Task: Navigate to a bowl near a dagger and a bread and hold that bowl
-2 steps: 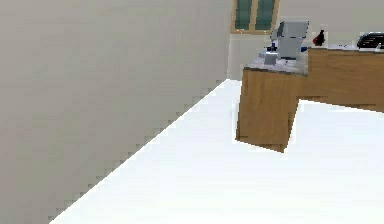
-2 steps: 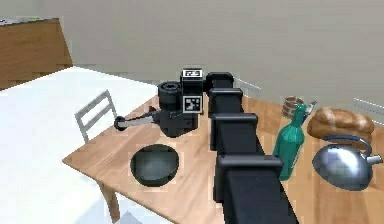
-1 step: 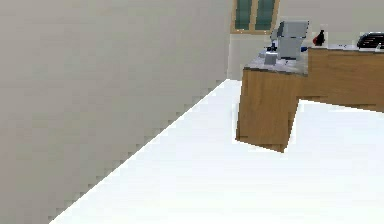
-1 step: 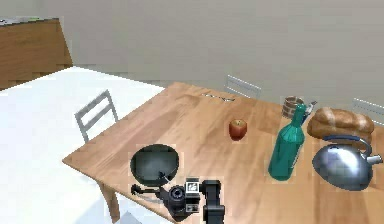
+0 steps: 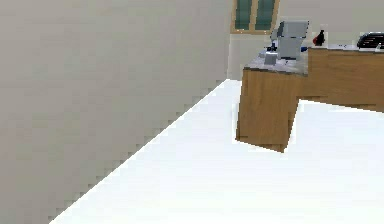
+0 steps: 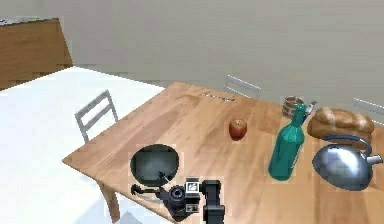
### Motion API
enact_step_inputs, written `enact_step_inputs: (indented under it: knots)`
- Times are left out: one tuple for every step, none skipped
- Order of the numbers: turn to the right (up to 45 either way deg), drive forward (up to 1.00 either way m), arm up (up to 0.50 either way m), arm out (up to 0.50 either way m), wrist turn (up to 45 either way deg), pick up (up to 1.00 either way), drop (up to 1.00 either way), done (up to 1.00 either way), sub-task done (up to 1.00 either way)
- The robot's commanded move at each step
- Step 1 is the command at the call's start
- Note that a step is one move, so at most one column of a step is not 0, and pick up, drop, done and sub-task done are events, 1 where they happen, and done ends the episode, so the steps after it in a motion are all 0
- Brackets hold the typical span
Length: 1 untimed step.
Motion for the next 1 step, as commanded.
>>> enact_step_inputs:
  knots:
    - [0.0,0.0,0.1,0.0,0.0,0.0,0.0,0.0,0.0]
